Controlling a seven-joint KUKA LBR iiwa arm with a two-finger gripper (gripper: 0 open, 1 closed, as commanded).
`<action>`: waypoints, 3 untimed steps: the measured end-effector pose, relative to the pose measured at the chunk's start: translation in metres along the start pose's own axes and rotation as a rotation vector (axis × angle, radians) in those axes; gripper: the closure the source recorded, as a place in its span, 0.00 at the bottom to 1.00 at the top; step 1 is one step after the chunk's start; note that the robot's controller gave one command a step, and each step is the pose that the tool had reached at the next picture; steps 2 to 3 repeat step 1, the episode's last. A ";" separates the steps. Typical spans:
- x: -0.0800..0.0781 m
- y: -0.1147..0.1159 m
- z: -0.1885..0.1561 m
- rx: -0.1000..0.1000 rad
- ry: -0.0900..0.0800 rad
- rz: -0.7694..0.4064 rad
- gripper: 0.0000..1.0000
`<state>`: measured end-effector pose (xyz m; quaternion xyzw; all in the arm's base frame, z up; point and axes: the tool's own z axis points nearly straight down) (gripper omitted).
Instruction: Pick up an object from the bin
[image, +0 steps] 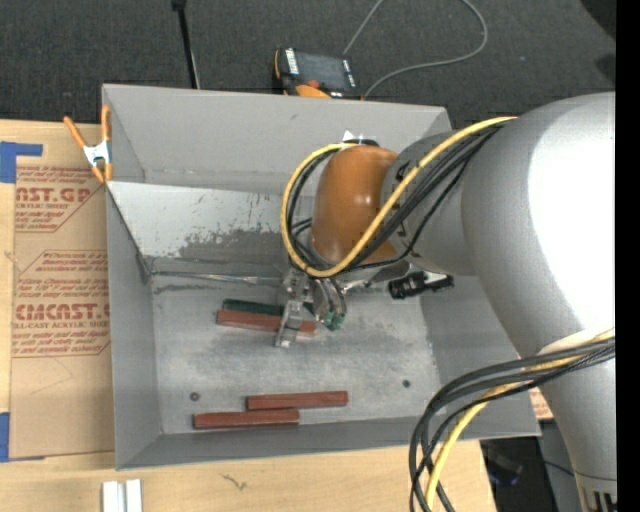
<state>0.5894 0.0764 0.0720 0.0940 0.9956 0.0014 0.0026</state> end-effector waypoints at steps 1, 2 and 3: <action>0.031 -0.023 -0.137 0.001 -0.002 0.023 1.00; 0.031 -0.023 -0.137 0.001 -0.002 0.023 1.00; 0.031 -0.023 -0.137 0.001 -0.002 0.023 1.00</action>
Offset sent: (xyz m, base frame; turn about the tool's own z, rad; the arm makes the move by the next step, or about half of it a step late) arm -0.0371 -0.0181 0.1322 0.0243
